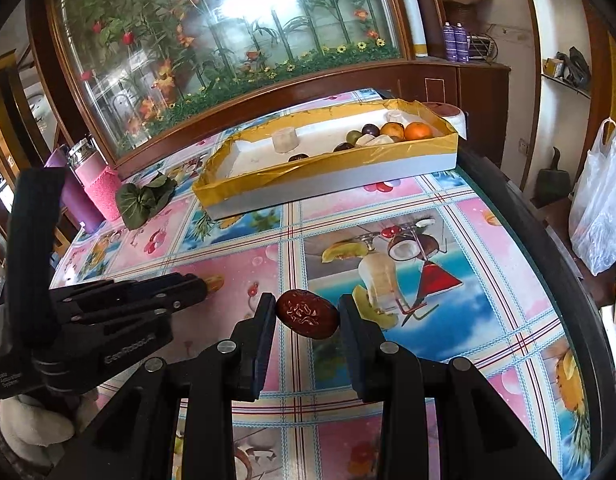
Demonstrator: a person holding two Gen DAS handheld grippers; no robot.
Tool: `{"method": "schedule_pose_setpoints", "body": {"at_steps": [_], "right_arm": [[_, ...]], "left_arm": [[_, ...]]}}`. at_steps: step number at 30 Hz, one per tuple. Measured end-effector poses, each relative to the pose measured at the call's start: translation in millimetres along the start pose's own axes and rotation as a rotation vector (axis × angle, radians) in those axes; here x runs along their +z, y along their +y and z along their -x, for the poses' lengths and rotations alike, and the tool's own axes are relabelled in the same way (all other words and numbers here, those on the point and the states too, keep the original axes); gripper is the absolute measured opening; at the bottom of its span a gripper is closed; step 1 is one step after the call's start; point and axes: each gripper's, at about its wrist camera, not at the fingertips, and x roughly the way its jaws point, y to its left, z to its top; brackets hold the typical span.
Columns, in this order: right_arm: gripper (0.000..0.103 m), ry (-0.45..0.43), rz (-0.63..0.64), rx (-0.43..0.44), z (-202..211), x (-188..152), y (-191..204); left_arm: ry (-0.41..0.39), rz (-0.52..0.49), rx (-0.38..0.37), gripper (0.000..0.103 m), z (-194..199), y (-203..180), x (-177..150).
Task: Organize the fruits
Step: 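Carry both dates into the cardboard tray and open both grippers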
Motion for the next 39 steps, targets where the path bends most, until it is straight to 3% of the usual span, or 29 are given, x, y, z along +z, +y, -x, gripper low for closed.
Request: {"method": "schedule_pose_setpoints", "body": {"at_steps": [7, 10, 13, 17, 23, 27, 31, 37, 39], "right_arm": [[0.034, 0.004, 0.062, -0.034, -5, -9, 15], [0.034, 0.006, 0.101, -0.039, -7, -13, 25], [0.034, 0.016, 0.134, -0.022, -2, -16, 45], [0.034, 0.04, 0.188, 0.111, 13, -21, 101], [0.035, 0.115, 0.333, 0.316, 14, -39, 217], [0.035, 0.185, 0.418, 0.408, 1, -60, 287], [0.035, 0.218, 0.499, 0.434, -12, -82, 339], [0.035, 0.246, 0.57, 0.404, -32, -99, 375], [0.035, 0.255, 0.585, 0.395, -35, -103, 379]], "left_arm": [[-0.071, 0.069, 0.043, 0.024, 84, 43, -52], [-0.087, 0.161, 0.082, 0.024, 120, 88, -82], [-0.102, 0.262, 0.167, 0.024, 155, 144, -115], [-0.083, 0.411, 0.292, 0.024, 190, 219, -166], [-0.081, 0.565, 0.298, 0.024, 212, 267, -230], [-0.085, 0.609, 0.27, 0.024, 209, 277, -244], [-0.1, 0.614, 0.277, 0.024, 206, 285, -238], [-0.12, 0.63, 0.268, 0.025, 205, 293, -240], [-0.134, 0.647, 0.258, 0.035, 209, 295, -242]]}}
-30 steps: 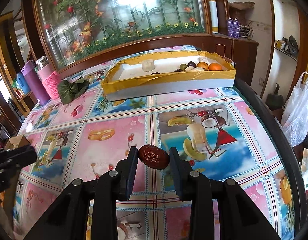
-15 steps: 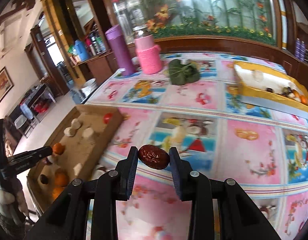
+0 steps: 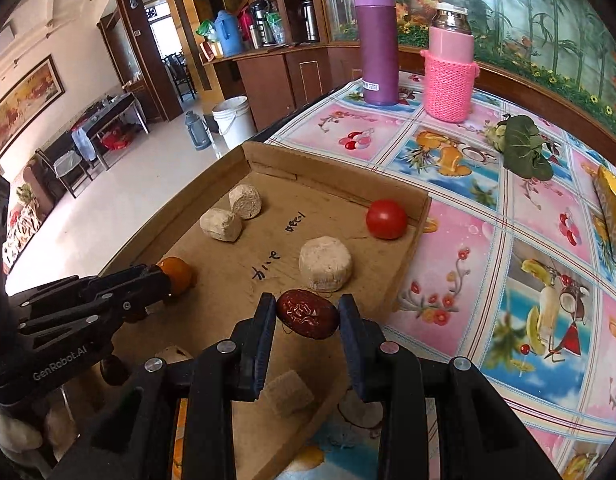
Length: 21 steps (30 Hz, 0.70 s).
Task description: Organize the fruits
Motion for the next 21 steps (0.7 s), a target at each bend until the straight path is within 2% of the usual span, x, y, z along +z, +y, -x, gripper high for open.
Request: {"method": "schedule_pose_setpoints", "body": {"at_steps": [1, 2, 7, 12, 15, 18, 20, 21], "right_arm": [[0.035, 0.003, 0.003, -0.003, -2, 0, 1], [0.035, 0.006, 0.005, 0.001, -4, 0, 2], [0.036, -0.005, 0.023, -0.009, -4, 1, 7], [0.047, -0.051, -0.023, 0.001, 18, 1, -1], [0.05, -0.087, -0.062, 0.0, 38, -4, -11], [0.052, -0.116, -0.088, -0.01, 57, -12, -17], [0.054, -0.131, -0.099, -0.016, 67, -19, -19], [0.055, -0.137, -0.101, -0.022, 71, -23, -19]], "left_arm": [[-0.005, 0.007, -0.005, 0.044, 2, 1, 0], [-0.009, 0.013, -0.009, 0.047, 3, 3, 0], [-0.017, 0.026, -0.007, 0.053, 11, 5, -3], [-0.057, 0.028, 0.001, 0.057, 27, 1, -7], [-0.103, 0.017, 0.019, 0.061, 41, -7, -9], [-0.183, -0.011, 0.091, 0.064, 60, -18, -13], [-0.264, -0.028, 0.175, 0.074, 75, -29, -16], [-0.301, -0.028, 0.215, 0.086, 82, -32, -17]]}}
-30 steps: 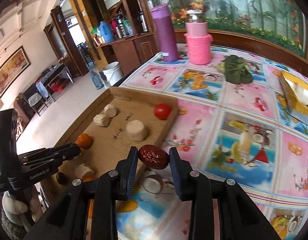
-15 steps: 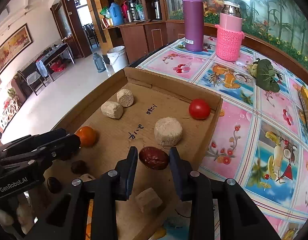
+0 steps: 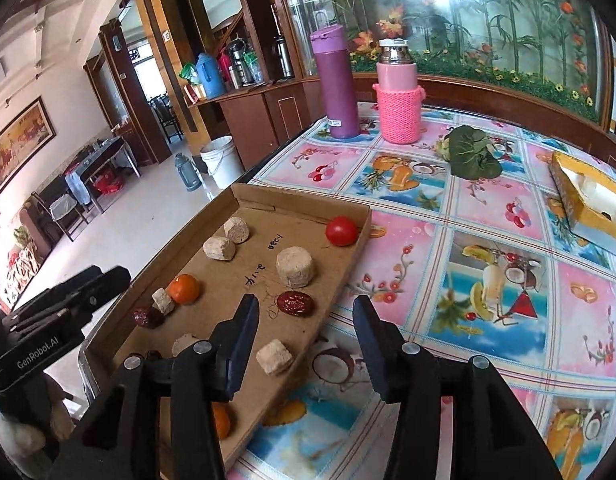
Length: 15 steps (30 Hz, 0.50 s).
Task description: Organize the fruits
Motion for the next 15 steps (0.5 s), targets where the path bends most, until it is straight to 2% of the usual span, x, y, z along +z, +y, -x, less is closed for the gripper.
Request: {"method": "schedule_pose_setpoints", "body": {"at_steps": [1, 3, 6, 8, 10, 15], "right_arm": [[0.056, -0.006, 0.0, -0.005, 5, -3, 0], [0.057, -0.02, 0.004, -0.014, 15, -12, 2], [0.062, -0.039, 0.0, -0.024, 29, -25, 4], [0.063, -0.04, -0.006, -0.018, 35, -34, 6], [0.063, -0.036, -0.004, -0.019, 39, -44, 9], [0.066, -0.03, 0.023, -0.047, 44, -63, 18]], "left_arm": [[-0.047, 0.003, 0.051, 0.096, 10, -1, 1], [-0.139, 0.019, 0.121, 0.103, 31, -2, 1], [-0.221, 0.049, 0.178, 0.103, 51, -1, -7], [-0.22, 0.044, 0.224, 0.103, 52, -2, -9], [-0.185, 0.028, 0.254, 0.103, 46, -4, -11], [-0.056, 0.04, 0.217, 0.103, 32, -3, -21]]}}
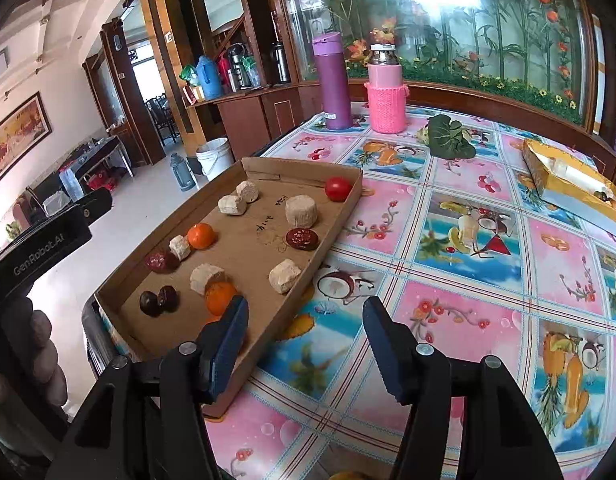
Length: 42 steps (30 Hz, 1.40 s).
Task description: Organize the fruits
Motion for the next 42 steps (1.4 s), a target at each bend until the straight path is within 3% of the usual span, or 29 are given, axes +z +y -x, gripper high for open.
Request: {"method": "schedule_pose_setpoints", "body": {"at_steps": [11, 24, 42], "right_arm": [[0.071, 0.015, 0.038, -0.033, 0, -16, 10], [0.073, 0.043, 0.078, -0.048, -10, -23, 23], [0.074, 0.053, 0.086, -0.051, -14, -25, 27]], "left_arm": [[0.048, -0.064, -0.012, 0.103, -1, -14, -13], [0.117, -0.064, -0.043, 0.103, -15, -11, -22], [0.154, -0.078, -0.059, 0.103, -23, -17, -25]]}}
